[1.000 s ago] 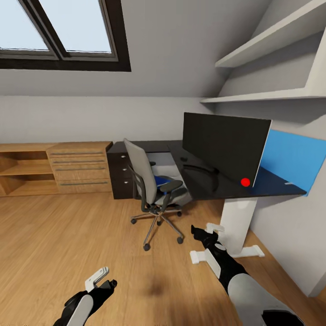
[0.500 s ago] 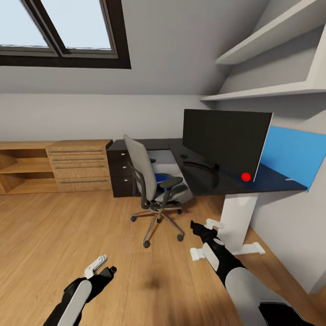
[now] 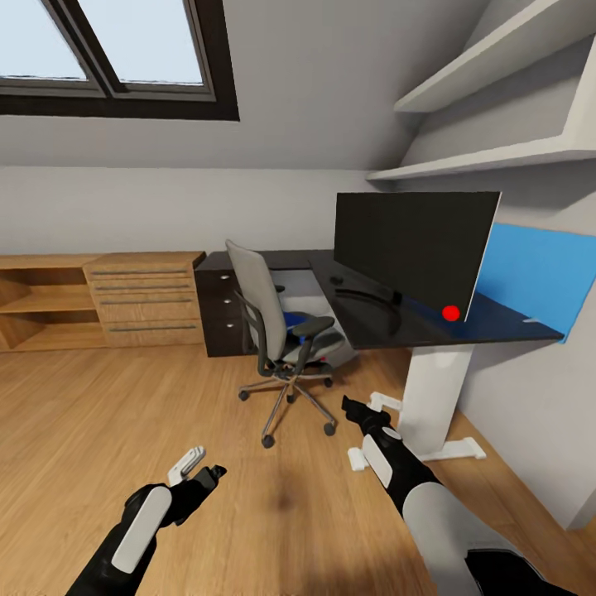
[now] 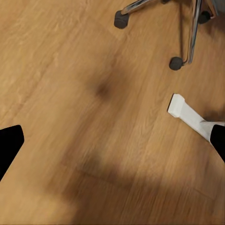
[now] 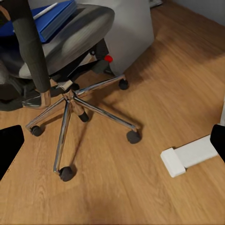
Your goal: In the bedroom, organize the workspace by keeping the computer under the desk, ensuring the monitor is on the desk, placing the keyboard on the desk next to the monitor, placing the mouse on the desk next to the keyboard, moving the folder from the swivel chair onto the desk next to the mouse, stacking the notebook on top of the folder with the pen on top of the notebook, and positioning the swivel chair next to the desk.
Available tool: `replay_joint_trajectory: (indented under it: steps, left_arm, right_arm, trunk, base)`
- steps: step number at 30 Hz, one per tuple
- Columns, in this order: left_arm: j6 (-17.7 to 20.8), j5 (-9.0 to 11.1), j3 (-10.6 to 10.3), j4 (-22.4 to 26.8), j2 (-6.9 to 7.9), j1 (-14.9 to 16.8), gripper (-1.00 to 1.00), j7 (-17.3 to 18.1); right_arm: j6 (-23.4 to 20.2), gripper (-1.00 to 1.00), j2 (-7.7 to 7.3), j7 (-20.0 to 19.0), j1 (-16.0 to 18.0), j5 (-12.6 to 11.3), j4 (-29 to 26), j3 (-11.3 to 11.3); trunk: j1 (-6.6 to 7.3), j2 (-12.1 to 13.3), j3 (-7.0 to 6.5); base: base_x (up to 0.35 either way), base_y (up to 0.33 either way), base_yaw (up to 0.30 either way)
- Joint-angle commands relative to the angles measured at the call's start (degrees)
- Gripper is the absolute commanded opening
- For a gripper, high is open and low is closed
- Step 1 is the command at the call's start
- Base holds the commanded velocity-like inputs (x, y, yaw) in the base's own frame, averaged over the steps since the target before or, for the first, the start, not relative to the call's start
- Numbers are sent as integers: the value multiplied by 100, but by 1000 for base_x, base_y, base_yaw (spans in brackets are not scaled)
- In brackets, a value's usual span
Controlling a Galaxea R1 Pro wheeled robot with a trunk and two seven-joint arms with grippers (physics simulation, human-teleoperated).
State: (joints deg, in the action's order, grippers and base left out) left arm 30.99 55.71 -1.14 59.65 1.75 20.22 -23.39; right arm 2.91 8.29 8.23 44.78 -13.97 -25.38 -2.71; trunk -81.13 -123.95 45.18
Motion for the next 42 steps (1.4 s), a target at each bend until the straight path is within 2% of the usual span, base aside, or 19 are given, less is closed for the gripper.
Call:
replay_joint_trajectory:
  steps: [1,7,16,18,19,24,38,41,42]
  left_arm:
    - [2,60,-12,9,4,2,100,-55]
    - [-11,97,0,312,-15,-227,100,-56]
    - [-26,99,4,557,-30,-395,100,-39]
    - [-25,97,13,563,-19,-408,100,-40]
    - [-23,92,161,564,-10,-424,100,-48]
    - [-30,83,272,520,10,-431,100,-26]
    - [-33,80,325,372,26,-432,100,-17]
    - [-39,87,369,295,26,-432,100,-3]
    - [-60,-18,334,175,33,-557,100,68]
  right_arm:
    - [28,100,4,-1,4,-52,2,-13]
    - [43,100,22,-12,1,-48,-132,3]
    - [37,100,16,-14,0,-45,-176,21]
    - [42,100,22,-11,-13,-44,-240,23]
    - [33,100,29,-8,-48,-44,-440,35]
    - [0,100,39,-7,-63,-38,-540,45]
    - [4,100,41,-11,-65,-27,-554,52]
    - [19,100,36,-13,-65,-27,-555,52]
    - [38,100,33,-8,-65,-23,-549,52]
  trunk:
    - [-22,-44,24]
    - [-153,-285,132]
    - [-351,-646,294]
    - [-395,-726,330]
    - [-417,-766,348]
    - [-527,-967,437]
    - [-834,-1528,689]
    - [-834,-1528,689]
    - [-834,-1528,689]
  base:
    - [0,0,0]
    - [0,0,0]
    - [0,0,0]
    - [0,0,0]
    - [0,0,0]
    - [0,0,0]
    - [0,0,0]
    - [0,0,0]
    - [92,22,0]
